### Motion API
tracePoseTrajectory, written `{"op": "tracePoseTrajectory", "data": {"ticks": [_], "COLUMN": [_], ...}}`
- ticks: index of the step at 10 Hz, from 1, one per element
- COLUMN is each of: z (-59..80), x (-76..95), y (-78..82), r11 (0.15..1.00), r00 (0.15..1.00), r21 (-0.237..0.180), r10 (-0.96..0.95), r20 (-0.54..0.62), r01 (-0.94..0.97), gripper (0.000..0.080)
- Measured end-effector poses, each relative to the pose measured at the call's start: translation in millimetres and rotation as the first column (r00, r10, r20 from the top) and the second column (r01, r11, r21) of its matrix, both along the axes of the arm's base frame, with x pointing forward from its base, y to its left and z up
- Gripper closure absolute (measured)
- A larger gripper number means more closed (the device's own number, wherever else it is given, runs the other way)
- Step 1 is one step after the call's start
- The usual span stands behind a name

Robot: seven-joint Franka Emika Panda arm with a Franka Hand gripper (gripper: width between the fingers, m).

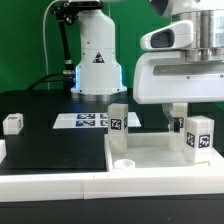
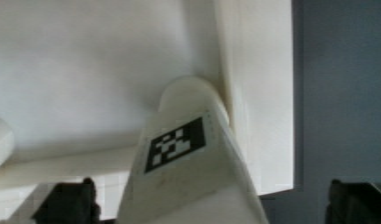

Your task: Assemble square table

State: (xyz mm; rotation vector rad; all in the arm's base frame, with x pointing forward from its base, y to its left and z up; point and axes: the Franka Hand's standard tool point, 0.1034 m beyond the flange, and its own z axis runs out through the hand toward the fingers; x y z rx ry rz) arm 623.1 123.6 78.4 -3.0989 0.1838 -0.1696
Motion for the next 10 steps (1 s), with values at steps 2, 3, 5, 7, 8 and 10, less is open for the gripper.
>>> {"op": "tracePoseTrajectory", "data": {"ticks": [2, 3, 5, 7, 8, 10], "z": [0.4, 0.0, -0.1, -0.1, -0.1, -0.3], "x": [1.2, 1.1, 1.1, 1.1, 1.1, 1.2], "y": [-2.7, -3.2, -3.3, -3.4, -3.3, -4.1], "r11": [0.995, 0.993, 0.993, 0.995, 0.997, 0.996], "r00": [0.995, 0.993, 0.994, 0.995, 0.997, 0.996], "r21": [-0.019, -0.021, -0.02, -0.018, -0.015, 0.003], "r10": [0.103, 0.12, 0.112, 0.098, 0.079, -0.087], "r20": [0.003, 0.003, 0.003, 0.002, 0.002, -0.001], "r01": [-0.103, -0.12, -0.112, -0.098, -0.079, 0.087], "gripper": [0.041, 0.041, 0.051, 0.051, 0.051, 0.0509]}}
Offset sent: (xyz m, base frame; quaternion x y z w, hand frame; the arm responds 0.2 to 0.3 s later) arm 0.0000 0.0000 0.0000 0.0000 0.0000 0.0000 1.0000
